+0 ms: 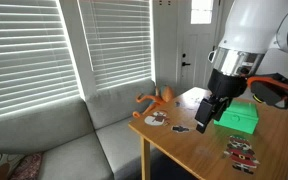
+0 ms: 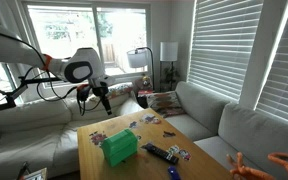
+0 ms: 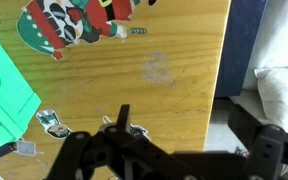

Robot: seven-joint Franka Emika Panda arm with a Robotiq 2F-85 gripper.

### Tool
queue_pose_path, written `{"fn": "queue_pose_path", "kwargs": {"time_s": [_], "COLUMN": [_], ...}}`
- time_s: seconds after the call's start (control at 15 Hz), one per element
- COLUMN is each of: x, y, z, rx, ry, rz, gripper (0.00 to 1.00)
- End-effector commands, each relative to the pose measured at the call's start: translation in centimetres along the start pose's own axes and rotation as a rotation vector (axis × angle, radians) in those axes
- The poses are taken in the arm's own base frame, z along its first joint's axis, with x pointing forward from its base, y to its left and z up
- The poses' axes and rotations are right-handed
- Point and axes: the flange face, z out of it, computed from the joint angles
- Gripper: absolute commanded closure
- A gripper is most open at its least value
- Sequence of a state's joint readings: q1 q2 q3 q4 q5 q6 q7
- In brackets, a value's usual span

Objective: Open the green lunch box, put the blue car in the green lunch box

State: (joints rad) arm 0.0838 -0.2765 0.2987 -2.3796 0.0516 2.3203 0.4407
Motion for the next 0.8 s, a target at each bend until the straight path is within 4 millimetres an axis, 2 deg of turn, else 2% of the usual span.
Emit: {"fn": "queue_pose_path", "kwargs": {"time_s": [0.0, 0.27, 0.73], "x": [0.0, 0.0, 1.2], "y": [0.0, 0.0, 6.2], "z": [0.0, 0.0, -1.6], "rx": [0.000, 0.000, -0.137], "ry": [-0.001, -0.001, -0.069], "rz": [0.000, 0.000, -0.211], "gripper": [0.00, 0.00, 0.00]}}
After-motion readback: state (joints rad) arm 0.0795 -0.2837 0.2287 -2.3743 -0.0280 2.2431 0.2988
